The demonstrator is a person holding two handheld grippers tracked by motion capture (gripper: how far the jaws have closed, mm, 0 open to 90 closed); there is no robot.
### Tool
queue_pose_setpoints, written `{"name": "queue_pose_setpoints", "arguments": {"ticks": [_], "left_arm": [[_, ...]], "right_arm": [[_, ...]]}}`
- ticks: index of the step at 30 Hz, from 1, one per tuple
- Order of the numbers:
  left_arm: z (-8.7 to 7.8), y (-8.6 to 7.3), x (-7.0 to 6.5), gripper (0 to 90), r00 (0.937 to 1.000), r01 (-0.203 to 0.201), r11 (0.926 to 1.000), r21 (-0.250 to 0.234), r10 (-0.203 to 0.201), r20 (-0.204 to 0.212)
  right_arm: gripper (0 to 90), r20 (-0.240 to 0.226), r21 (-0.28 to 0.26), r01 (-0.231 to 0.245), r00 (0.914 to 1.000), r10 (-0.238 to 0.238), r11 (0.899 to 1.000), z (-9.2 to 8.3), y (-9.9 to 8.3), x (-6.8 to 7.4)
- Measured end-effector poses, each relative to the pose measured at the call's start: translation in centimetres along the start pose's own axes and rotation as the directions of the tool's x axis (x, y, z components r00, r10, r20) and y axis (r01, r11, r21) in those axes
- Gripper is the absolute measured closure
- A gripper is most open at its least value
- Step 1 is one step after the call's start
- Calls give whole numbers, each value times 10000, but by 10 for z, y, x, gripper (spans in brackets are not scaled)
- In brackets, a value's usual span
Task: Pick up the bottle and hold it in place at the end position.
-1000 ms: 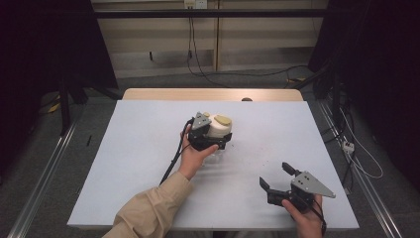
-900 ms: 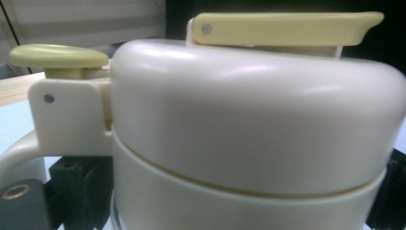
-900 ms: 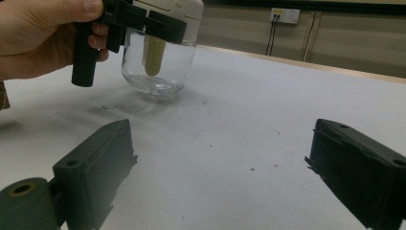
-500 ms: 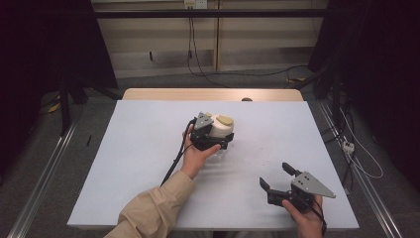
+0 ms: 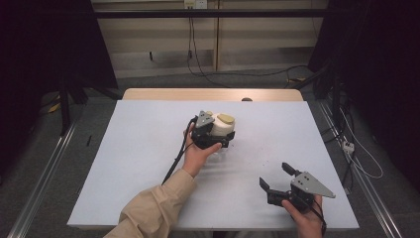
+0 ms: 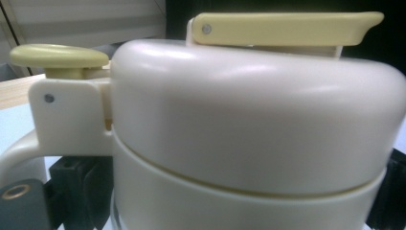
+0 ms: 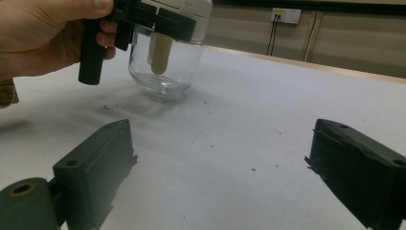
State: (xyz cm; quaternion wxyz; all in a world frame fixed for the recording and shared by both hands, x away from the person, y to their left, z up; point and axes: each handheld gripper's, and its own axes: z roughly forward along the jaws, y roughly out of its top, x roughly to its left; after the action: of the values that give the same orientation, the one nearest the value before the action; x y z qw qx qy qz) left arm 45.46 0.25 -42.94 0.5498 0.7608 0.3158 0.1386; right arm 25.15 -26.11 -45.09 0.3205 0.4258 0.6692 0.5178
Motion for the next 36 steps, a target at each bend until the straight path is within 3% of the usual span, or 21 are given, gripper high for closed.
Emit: {"name": "queue_pose_setpoints", "arguments": {"ticks": [22, 36], "left_arm": [[12, -5, -1, 63, 10000, 60, 9999, 129, -59, -74], [14, -8, -3, 63, 9991, -419, 9991, 58, 419, 15]], "right_arm": [[72, -54, 25, 8, 10000, -8, 10000, 1, 0, 1], [72, -51, 23, 22, 10000, -22, 10000, 1, 0, 0]]}}
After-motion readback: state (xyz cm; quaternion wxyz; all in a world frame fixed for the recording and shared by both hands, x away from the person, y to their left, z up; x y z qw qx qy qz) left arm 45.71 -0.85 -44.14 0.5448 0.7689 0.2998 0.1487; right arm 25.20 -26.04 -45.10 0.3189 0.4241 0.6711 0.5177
